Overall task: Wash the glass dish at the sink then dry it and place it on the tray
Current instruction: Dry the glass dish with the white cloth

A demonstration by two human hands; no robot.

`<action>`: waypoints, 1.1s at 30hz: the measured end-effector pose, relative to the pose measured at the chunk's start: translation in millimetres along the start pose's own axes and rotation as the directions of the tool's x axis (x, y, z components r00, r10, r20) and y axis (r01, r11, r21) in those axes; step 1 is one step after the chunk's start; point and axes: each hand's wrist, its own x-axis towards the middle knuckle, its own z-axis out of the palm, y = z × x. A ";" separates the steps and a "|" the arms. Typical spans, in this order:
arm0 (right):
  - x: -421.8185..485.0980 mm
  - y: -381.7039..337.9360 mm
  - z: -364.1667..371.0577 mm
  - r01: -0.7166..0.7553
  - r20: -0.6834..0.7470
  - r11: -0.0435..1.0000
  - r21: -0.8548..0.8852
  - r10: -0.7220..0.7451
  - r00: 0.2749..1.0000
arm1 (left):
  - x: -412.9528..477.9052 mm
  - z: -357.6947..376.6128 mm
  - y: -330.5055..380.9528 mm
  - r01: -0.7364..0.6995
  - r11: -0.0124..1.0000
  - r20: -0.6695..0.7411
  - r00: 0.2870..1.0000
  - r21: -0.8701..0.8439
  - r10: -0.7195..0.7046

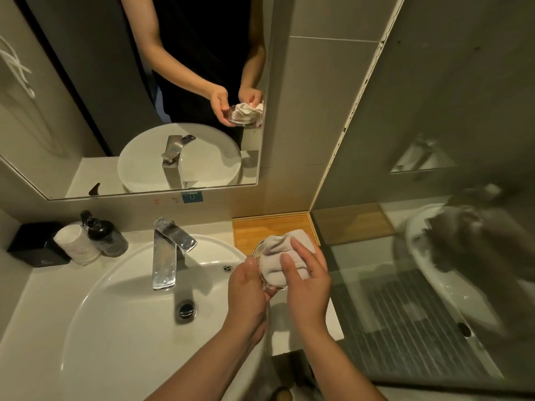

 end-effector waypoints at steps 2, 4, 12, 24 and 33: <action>-2.8 2.2 2.3 -0.025 -0.063 1.000 -0.004 0.025 0.998 | -2.0 3.1 0.2 -0.001 1.000 0.015 1.000 -0.029 0.002; 1.2 0.9 0.0 -0.051 -0.090 0.999 -0.011 0.050 0.995 | 1.7 -2.0 1.3 0.002 1.000 0.078 0.997 0.030 -0.004; 30.1 -15.6 -16.1 -0.068 -0.012 0.995 -0.079 0.067 0.998 | 26.3 -36.6 19.0 -0.786 0.155 0.647 0.588 0.598 0.486; 38.4 -30.8 -14.1 -0.112 0.053 0.979 -0.168 0.122 0.991 | 21.8 -18.3 31.9 -0.831 -0.006 0.787 0.525 0.556 0.323; 58.0 -47.4 -45.9 -0.262 0.099 0.862 0.433 0.243 0.965 | 12.4 -20.1 38.1 -0.557 0.585 0.536 0.811 0.589 0.233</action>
